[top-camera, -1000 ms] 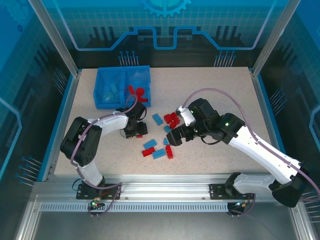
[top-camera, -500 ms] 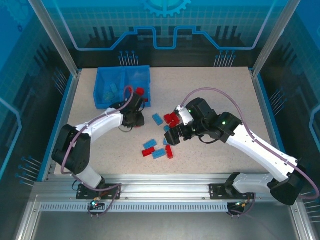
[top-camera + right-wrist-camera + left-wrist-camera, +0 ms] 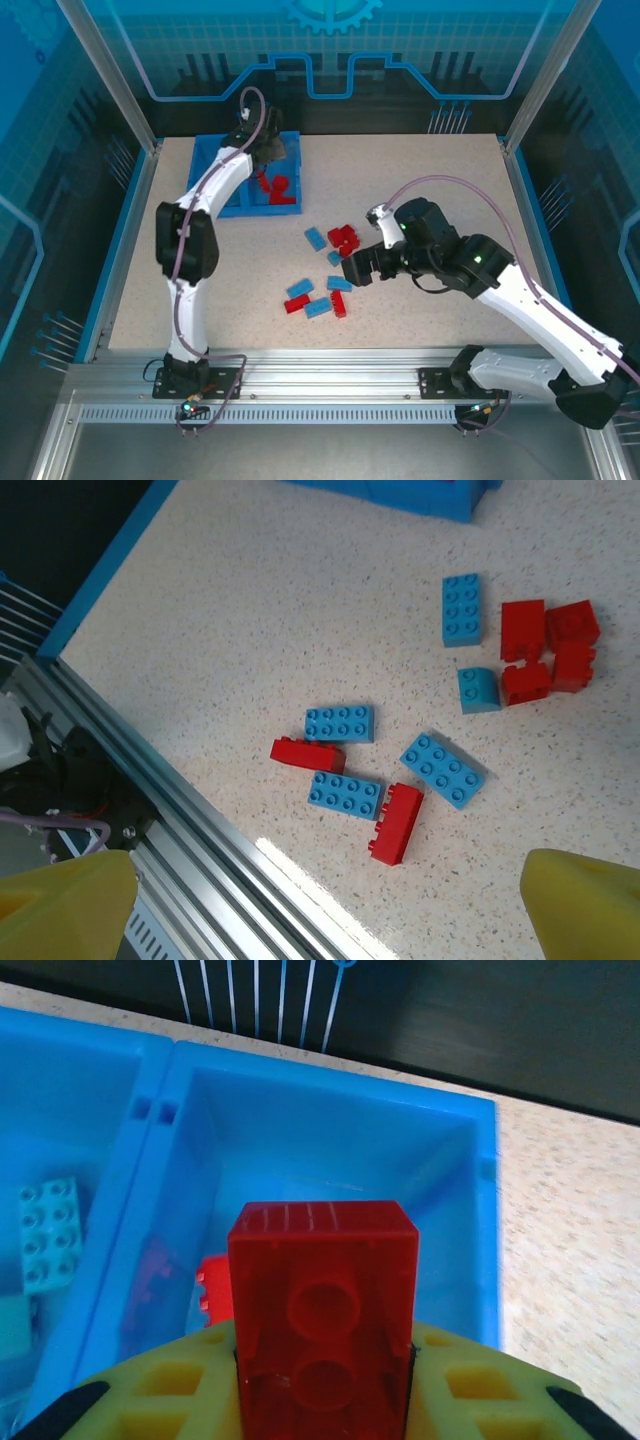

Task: Sort the legos into containers by color

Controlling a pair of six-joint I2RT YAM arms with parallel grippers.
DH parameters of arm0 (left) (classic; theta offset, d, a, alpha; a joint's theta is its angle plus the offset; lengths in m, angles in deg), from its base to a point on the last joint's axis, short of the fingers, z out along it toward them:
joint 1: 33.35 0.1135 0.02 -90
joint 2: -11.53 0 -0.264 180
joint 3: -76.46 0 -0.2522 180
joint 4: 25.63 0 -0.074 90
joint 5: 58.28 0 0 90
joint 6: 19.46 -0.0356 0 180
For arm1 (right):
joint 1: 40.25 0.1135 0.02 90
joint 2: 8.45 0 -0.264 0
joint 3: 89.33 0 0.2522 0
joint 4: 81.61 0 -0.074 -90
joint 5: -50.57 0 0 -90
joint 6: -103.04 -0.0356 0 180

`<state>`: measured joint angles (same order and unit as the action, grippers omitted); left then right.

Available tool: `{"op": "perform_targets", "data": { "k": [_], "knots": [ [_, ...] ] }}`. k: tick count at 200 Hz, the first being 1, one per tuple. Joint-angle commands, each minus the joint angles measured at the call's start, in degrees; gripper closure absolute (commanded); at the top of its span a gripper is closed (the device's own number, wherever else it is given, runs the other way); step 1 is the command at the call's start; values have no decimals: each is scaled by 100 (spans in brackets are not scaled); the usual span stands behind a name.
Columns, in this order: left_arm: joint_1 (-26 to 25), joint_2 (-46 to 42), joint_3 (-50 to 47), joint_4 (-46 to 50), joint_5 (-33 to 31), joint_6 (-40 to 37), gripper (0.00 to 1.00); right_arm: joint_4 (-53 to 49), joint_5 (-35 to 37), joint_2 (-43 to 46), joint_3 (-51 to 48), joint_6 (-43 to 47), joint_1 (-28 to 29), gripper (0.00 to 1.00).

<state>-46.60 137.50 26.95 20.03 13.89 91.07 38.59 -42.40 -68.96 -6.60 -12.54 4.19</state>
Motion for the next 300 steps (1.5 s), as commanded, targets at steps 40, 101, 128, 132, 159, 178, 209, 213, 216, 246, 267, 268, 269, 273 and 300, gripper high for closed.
{"op": "perform_targets", "data": {
  "k": [40,101,128,132,159,178,209,213,216,246,267,268,269,273,300],
  "knots": [
    [166,1183,1537,644,178,-36,59,-239,285,493,-144,-254,-65,0],
    [170,476,1204,815,298,52,44,-169,276,471,-130,-267,-64,0],
    [88,-736,96,634,681,613,45,-77,351,361,-147,-263,-68,0],
    [55,-963,-199,556,738,753,45,-60,388,341,-155,-270,-68,0],
    [-384,-2542,-2097,115,956,1683,44,76,827,227,-258,-409,-80,0],
    [-921,-3372,-3261,-147,870,2437,44,84,1130,121,-304,-464,-104,0],
    [-1607,-3632,-4278,-217,1063,3633,42,114,1076,-69,-274,-403,-171,0],
    [-1665,-3585,-4313,-193,1071,3712,41,114,1063,-87,-270,-404,-170,0],
    [-1701,-3542,-4330,-164,1056,3756,41,113,1055,-99,-270,-404,-167,0],
    [-1872,-2837,-4308,-122,934,4082,39,122,983,-121,-327,-501,-179,0],
    [-1865,-2186,-4003,-71,792,4009,38,71,1004,-37,-404,-587,-182,0],
    [-1869,-2153,-3980,-66,782,3997,38,70,1011,-34,-407,-587,-186,0],
    [-1867,-2115,-3963,-59,772,3986,38,65,1014,-24,-409,-592,-184,0],
    [-1868,-1995,-3881,-27,733,3951,37,54,1014,-2,-423,-604,-182,0],
    [-1865,-1339,-3358,148,613,3766,33,-48,1119,223,-547,-670,-182,0]
  ]
}}
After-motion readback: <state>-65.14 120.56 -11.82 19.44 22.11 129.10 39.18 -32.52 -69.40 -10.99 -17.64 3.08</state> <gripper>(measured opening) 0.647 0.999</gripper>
